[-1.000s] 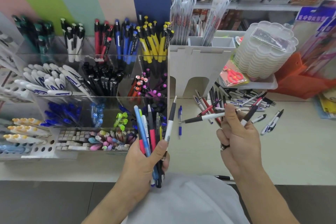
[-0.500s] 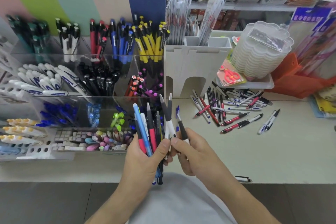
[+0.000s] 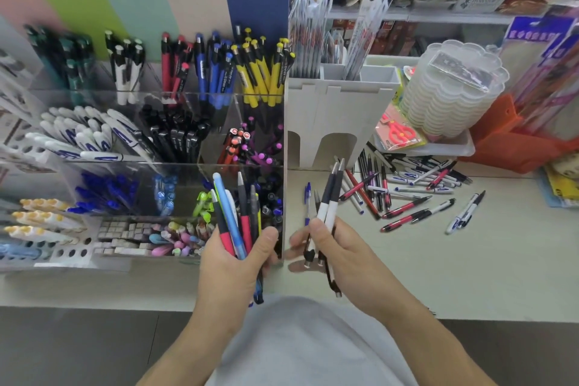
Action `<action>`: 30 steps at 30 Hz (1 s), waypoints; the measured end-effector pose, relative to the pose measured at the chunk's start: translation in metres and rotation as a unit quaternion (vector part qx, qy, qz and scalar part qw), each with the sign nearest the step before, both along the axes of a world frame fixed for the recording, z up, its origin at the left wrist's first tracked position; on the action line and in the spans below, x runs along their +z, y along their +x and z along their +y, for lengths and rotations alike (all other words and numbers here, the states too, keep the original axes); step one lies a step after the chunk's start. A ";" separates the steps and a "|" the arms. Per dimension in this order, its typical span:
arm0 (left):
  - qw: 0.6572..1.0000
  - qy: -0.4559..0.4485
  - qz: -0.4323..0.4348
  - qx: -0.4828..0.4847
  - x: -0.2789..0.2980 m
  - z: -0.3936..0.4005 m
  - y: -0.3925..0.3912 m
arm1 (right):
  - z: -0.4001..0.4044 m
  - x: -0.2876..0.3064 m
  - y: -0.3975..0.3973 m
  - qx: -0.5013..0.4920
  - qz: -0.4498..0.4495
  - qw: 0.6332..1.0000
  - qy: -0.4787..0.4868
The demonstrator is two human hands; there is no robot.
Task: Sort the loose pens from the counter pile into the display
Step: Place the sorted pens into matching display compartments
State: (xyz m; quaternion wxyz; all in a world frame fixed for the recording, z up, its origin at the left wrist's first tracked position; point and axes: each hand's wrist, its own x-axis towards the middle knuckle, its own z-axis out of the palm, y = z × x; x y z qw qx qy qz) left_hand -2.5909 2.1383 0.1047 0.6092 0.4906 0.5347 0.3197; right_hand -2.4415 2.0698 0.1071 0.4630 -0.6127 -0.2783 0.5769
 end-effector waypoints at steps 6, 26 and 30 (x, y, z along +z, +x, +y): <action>0.998 -0.004 -0.058 -0.023 0.007 0.014 0.002 | -0.005 0.010 0.006 0.189 0.191 0.961 -0.059; 0.946 0.151 -0.174 0.229 0.023 0.031 -0.011 | 0.043 0.033 -0.031 -0.087 0.269 0.958 -0.044; 0.946 0.180 -0.191 0.193 0.023 0.040 -0.020 | 0.061 0.046 -0.043 -0.117 0.227 0.966 -0.029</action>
